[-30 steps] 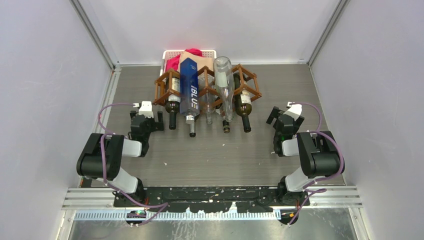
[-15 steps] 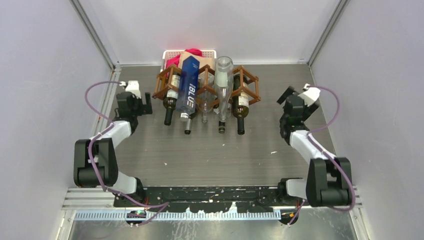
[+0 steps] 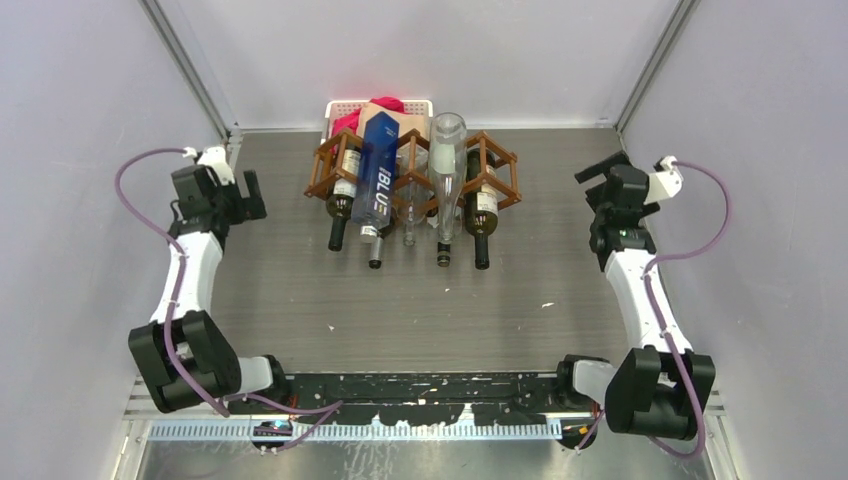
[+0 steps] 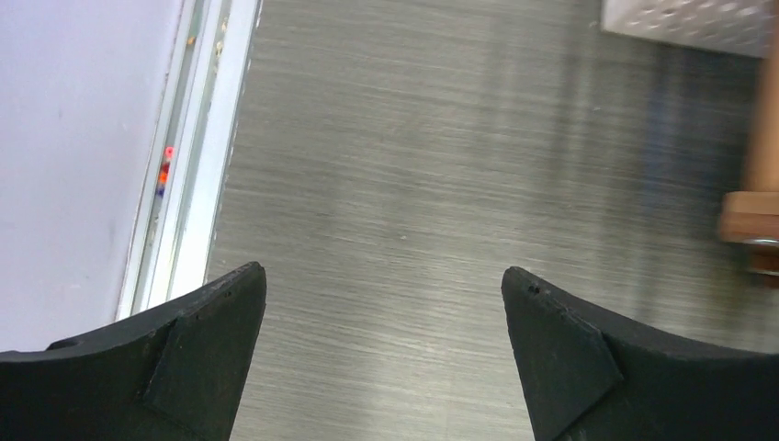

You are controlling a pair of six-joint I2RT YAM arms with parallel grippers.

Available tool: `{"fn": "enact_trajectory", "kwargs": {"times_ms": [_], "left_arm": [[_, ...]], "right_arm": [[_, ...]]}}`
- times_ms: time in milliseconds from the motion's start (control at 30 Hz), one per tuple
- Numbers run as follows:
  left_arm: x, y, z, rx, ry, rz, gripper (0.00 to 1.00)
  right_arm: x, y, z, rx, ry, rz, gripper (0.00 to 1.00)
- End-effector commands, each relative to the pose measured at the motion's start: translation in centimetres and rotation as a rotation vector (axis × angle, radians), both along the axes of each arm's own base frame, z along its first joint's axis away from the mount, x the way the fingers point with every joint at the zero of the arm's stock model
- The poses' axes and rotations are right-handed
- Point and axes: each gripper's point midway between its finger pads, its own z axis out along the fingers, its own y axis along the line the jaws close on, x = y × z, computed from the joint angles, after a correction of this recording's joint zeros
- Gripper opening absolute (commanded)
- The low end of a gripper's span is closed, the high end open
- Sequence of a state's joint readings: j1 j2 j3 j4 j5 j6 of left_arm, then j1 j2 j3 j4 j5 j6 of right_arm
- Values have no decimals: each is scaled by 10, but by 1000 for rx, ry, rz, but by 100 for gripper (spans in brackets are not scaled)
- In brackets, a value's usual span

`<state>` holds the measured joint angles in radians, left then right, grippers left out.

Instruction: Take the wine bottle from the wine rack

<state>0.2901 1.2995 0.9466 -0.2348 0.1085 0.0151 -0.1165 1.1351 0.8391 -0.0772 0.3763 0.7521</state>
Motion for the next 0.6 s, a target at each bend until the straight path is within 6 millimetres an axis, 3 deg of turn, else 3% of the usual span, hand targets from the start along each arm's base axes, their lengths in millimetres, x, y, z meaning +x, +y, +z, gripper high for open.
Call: {"fn": "enact_trajectory", "kwargs": {"times_ms": [0, 167, 333, 467, 567], "left_arm": [[6, -19, 47, -84, -17, -99, 99], [12, -50, 64, -235, 27, -209, 96], [7, -82, 77, -247, 51, -321, 96], [-1, -107, 92, -242, 37, -406, 95], [-8, -124, 101, -233, 35, -478, 95]], "right_arm": [[27, 48, 50, 120, -45, 251, 100], [41, 92, 69, 69, 121, 440, 100], [40, 156, 101, -43, 155, 600, 100], [25, 211, 109, -105, 196, 726, 100], [8, 243, 105, -113, 221, 794, 100]]}}
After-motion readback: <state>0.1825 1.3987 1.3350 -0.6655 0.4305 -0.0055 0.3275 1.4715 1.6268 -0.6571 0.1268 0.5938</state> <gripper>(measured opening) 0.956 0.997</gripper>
